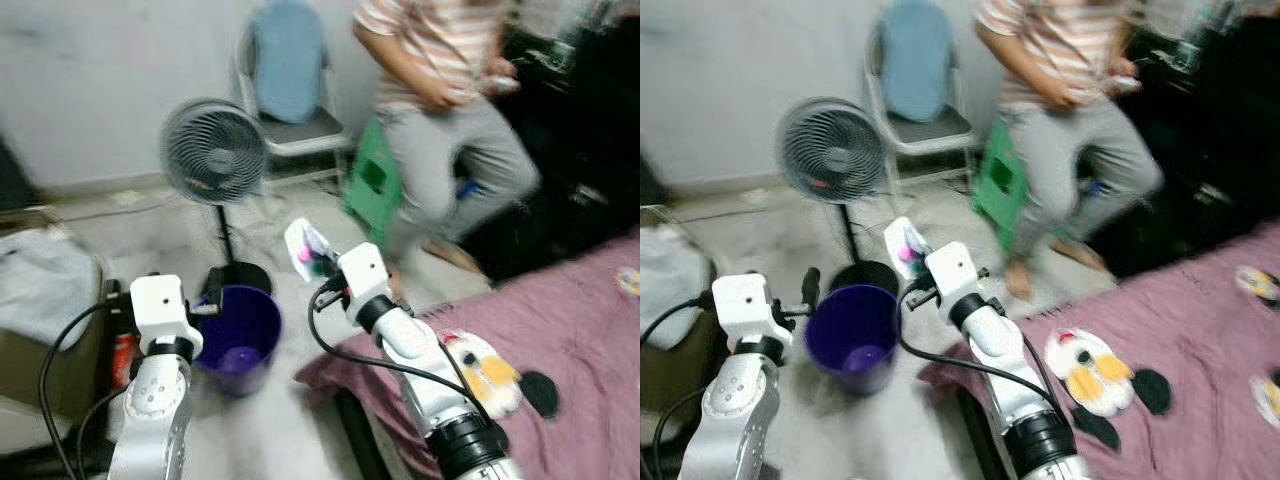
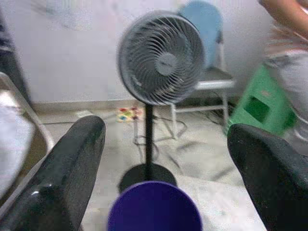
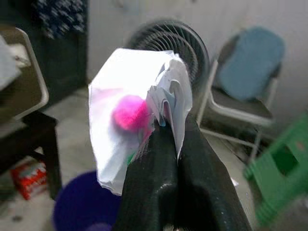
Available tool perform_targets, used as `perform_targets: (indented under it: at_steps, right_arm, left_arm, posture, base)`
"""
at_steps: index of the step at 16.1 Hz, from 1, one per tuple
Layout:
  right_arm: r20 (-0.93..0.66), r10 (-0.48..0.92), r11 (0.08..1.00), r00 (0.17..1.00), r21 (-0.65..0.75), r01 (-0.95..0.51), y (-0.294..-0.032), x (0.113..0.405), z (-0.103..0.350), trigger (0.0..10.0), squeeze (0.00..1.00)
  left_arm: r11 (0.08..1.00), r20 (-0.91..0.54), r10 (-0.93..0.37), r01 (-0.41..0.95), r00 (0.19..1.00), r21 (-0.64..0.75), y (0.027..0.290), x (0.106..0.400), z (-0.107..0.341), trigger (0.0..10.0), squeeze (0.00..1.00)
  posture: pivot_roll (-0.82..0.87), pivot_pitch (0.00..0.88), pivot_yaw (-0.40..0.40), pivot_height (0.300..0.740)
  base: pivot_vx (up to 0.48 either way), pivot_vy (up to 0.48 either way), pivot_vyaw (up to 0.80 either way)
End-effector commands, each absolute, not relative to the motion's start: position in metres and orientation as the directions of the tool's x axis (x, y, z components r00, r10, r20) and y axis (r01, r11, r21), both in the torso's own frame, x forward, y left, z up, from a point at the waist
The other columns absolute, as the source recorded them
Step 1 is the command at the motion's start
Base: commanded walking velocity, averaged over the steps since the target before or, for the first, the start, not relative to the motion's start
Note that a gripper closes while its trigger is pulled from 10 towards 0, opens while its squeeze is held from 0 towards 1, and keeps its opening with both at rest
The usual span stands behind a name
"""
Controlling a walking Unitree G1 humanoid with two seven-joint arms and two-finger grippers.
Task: Clean up the room
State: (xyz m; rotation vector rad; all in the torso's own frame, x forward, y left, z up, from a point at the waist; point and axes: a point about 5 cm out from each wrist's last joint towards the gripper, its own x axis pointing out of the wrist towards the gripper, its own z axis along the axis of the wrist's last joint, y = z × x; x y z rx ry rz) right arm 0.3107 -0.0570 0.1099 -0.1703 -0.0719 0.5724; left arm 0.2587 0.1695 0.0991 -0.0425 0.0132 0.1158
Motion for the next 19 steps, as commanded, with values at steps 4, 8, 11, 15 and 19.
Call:
perform_targets:
  at_steps: [4,8,11,15,19]
  right_arm:
    - [0.016,0.525,0.838,0.851,-0.183,-0.514,-0.0648,0.3135,0.1095,10.0,0.0]
    - [0.014,0.529,0.835,0.848,-0.186,-0.518,-0.0632,0.313,0.1089,10.0,0.0]
    - [0.013,0.532,0.833,0.847,-0.187,-0.521,-0.0636,0.3125,0.1087,10.0,0.0]
    - [0.011,0.532,0.832,0.846,-0.189,-0.521,-0.0639,0.3132,0.1087,10.0,0.0]
    - [0.008,0.533,0.832,0.846,-0.186,-0.523,-0.0622,0.3134,0.1081,10.0,0.0]
  left_arm:
    - [0.994,-0.009,0.089,-0.089,0.996,-0.061,0.1618,0.2618,0.1021,10.0,0.0]
    - [0.996,-0.011,0.075,-0.075,0.997,-0.048,0.1586,0.2622,0.1019,10.0,0.0]
    - [0.998,-0.012,0.047,-0.047,0.999,-0.045,0.1554,0.2619,0.1017,10.0,0.0]
    - [0.997,-0.013,0.047,-0.048,0.999,-0.061,0.1545,0.2619,0.1014,10.0,0.0]
    - [0.994,-0.024,0.058,-0.06,0.998,-0.086,0.154,0.2625,0.1004,10.0,0.0]
  posture:
    - [0.06,0.0,-0.061,0.74]
    - [0.06,0.0,-0.062,0.74]
    - [0.05,0.0,-0.065,0.74]
    - [0.05,0.0,-0.065,0.74]
    - [0.06,0.0,-0.064,0.74]
  base:
    - [0.0,0.0,0.0]
    - [0.0,0.0,0.0]
    - [0.0,0.0,0.0]
    - [0.0,0.0,0.0]
    - [0.0,0.0,0.0]
